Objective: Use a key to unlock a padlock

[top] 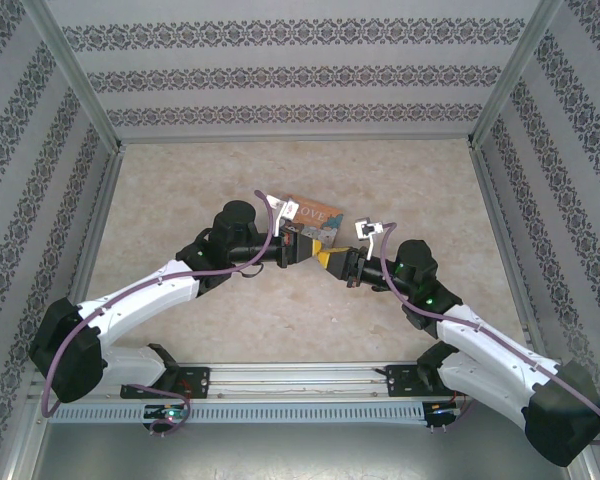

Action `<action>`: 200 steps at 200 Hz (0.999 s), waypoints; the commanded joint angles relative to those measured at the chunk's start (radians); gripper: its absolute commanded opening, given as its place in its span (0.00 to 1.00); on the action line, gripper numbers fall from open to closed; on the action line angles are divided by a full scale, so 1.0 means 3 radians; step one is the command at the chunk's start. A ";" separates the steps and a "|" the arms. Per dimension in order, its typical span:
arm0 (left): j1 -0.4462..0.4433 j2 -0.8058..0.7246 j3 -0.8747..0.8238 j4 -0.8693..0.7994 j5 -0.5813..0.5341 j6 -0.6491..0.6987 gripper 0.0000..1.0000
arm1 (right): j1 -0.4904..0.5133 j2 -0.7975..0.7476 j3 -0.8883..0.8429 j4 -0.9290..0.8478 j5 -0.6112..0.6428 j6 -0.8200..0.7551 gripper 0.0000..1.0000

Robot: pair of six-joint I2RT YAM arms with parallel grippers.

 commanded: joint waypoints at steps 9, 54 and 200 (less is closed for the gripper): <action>-0.0021 -0.0055 0.0030 0.0028 -0.0066 0.0068 0.00 | 0.0046 0.0008 0.0056 0.0047 -0.0041 -0.0012 0.02; -0.0012 -0.0155 0.0031 -0.0144 -0.0206 0.0198 0.24 | 0.0036 -0.0003 0.0083 -0.0144 0.0080 -0.0122 0.00; 0.0169 -0.0838 -0.0757 -0.0704 -0.1748 0.0781 0.99 | -0.0510 0.1326 0.0409 -0.0006 0.0169 -0.0201 0.00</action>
